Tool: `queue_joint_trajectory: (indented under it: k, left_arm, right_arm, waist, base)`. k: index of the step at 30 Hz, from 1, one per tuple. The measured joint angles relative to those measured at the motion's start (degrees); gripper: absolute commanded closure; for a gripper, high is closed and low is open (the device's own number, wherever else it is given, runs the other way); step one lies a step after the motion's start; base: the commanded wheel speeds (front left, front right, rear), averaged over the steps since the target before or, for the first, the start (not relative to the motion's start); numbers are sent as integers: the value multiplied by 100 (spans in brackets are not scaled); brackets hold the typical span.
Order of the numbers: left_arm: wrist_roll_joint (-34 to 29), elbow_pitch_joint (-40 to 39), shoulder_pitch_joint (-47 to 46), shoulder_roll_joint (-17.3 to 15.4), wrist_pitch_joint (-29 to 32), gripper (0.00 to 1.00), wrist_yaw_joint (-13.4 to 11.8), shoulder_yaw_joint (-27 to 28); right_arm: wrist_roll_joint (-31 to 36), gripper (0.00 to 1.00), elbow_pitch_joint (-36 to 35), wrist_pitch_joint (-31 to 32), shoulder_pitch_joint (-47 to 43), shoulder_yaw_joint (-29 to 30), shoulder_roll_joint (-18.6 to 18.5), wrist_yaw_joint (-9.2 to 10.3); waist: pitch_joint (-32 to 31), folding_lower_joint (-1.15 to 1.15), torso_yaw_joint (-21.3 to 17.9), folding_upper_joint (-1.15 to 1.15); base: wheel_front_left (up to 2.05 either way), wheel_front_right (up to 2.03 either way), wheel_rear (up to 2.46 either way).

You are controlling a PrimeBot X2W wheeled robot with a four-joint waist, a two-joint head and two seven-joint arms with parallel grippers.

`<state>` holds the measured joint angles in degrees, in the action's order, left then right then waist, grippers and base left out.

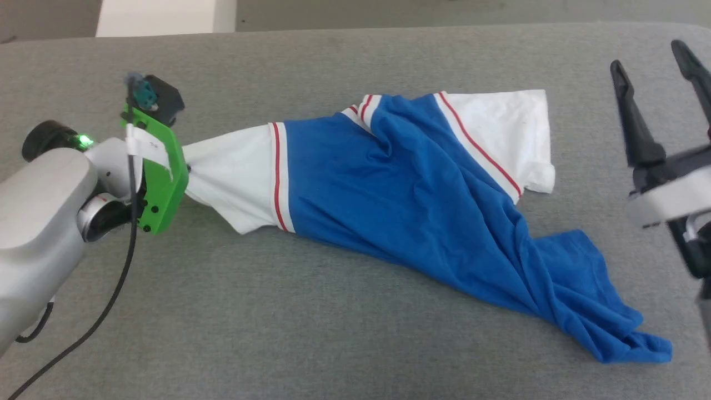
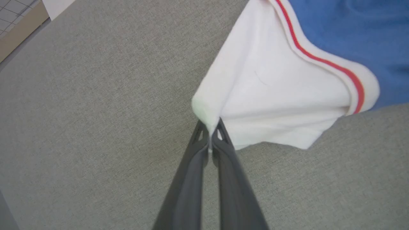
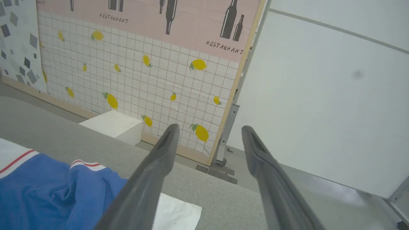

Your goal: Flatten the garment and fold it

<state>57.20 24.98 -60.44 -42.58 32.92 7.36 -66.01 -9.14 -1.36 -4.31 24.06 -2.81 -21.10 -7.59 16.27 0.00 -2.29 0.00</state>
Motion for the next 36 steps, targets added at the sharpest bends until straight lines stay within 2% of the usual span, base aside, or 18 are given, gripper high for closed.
queue_joint_trajectory:
  k: [3,7,12,16,19,22,29,36]
  left_arm:
    - [31,-200,5,-92,-154,100,0,26]
    - [35,-466,34,-137,-335,100,-1,47]
    - [-43,-743,49,-122,-477,100,-36,46]
    - [-144,-886,0,-13,-603,100,-53,76]
    - [-185,-918,-98,122,-683,100,-53,105]
    - [-236,-911,-227,223,-770,100,-53,125]
    - [-297,-831,-474,504,-868,100,-49,105]
    - [-311,-670,-549,592,-968,100,-32,46]
  right_arm:
    - [-249,0,223,605,388,-294,-499,1]
    - [-861,0,691,1773,1116,-955,-1265,1]
    - [-1836,0,1117,3750,2077,-2419,-2320,0]
    - [-2770,0,1293,5221,2825,-3318,-2806,0]
    - [-3172,0,1525,5887,3335,-3575,-2915,0]
    - [-3312,0,1965,6245,3730,-3531,-2833,1]
    - [-3261,0,2902,6258,3916,-3397,-2491,1]
    - [-3329,0,3201,6057,3777,-3342,-2547,-2]
  waist:
    - [-18,0,155,0]
    - [17,0,365,0]
    - [172,0,614,0]
    - [384,0,794,0]
    - [580,0,943,0]
    - [788,0,1078,0]
    - [1253,1,1414,0]
    - [1539,0,1636,0]
  base:
    - [0,0,0]
    - [0,0,0]
    - [0,0,0]
    - [0,0,0]
    - [0,0,0]
    - [0,0,0]
    - [0,0,0]
    - [0,0,0]
